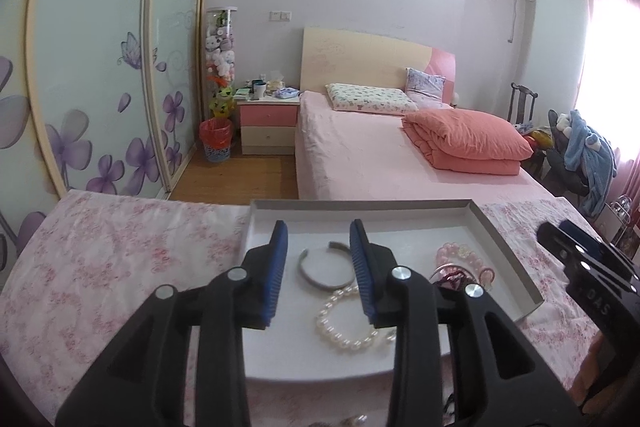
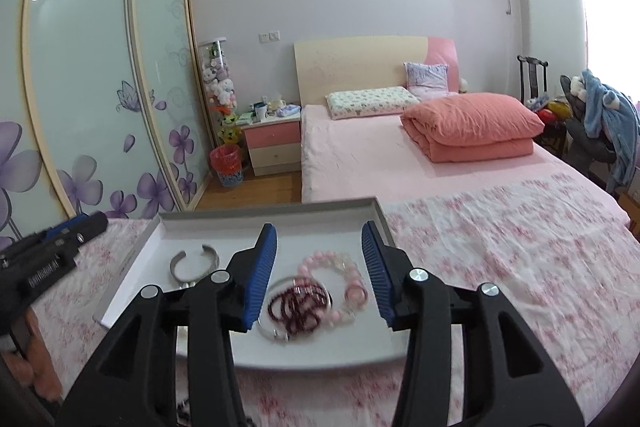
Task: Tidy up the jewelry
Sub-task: 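Withdraw both grippers from the tray toward the pink pearl bracelet and silver ring, then grasp the pink pearl bracelet with the right gripper while the left gripper grasps the silver ring, then lift the pink pearl bracelet and silver ring and carry both over the tray, then lower the pink pearl bracelet and silver ring into the tray and open both grippers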
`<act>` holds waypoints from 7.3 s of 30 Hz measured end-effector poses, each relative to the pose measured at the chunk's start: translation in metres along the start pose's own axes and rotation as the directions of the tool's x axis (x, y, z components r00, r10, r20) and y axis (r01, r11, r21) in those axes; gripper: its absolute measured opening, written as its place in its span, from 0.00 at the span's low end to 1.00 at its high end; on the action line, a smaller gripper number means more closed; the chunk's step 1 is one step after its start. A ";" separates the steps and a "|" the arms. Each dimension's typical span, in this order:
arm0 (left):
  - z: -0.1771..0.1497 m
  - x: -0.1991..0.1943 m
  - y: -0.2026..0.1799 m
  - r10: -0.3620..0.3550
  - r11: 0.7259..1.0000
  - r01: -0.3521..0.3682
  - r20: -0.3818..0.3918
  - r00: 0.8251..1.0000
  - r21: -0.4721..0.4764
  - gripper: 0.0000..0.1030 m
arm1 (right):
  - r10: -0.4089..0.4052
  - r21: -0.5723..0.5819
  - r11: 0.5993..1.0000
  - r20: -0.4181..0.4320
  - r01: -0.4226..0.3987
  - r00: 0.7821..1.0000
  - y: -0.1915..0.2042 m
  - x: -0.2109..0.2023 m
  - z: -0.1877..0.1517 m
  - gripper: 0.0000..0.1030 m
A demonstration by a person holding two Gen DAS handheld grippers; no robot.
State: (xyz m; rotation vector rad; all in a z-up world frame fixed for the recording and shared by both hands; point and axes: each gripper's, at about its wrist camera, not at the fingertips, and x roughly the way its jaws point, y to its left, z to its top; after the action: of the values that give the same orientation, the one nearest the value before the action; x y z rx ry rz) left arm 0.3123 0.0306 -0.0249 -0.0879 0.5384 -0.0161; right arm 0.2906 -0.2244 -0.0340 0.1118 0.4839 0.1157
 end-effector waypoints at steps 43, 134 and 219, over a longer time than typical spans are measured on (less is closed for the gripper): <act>-0.103 -0.062 0.028 -0.015 1.000 0.022 -0.273 0.962 0.023 0.57 | -0.061 -0.024 0.998 -0.436 0.056 0.898 -0.008 -0.044 -0.123 0.07; -0.115 -0.072 0.032 0.029 0.999 -0.038 -0.250 0.968 -0.031 0.21 | 0.031 0.055 0.998 -0.288 -0.016 0.957 -0.013 -0.061 -0.086 0.07; 0.003 0.032 -0.029 -0.030 0.997 0.029 0.005 1.000 0.074 0.21 | 0.050 -0.058 0.997 -0.067 -0.054 0.996 0.022 0.046 0.013 0.06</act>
State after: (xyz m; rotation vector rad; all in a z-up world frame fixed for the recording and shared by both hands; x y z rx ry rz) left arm 0.3416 0.0011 -0.0365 -0.0241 0.5299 -0.0644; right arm 0.3354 -0.1970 -0.0410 0.0618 0.5431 0.1852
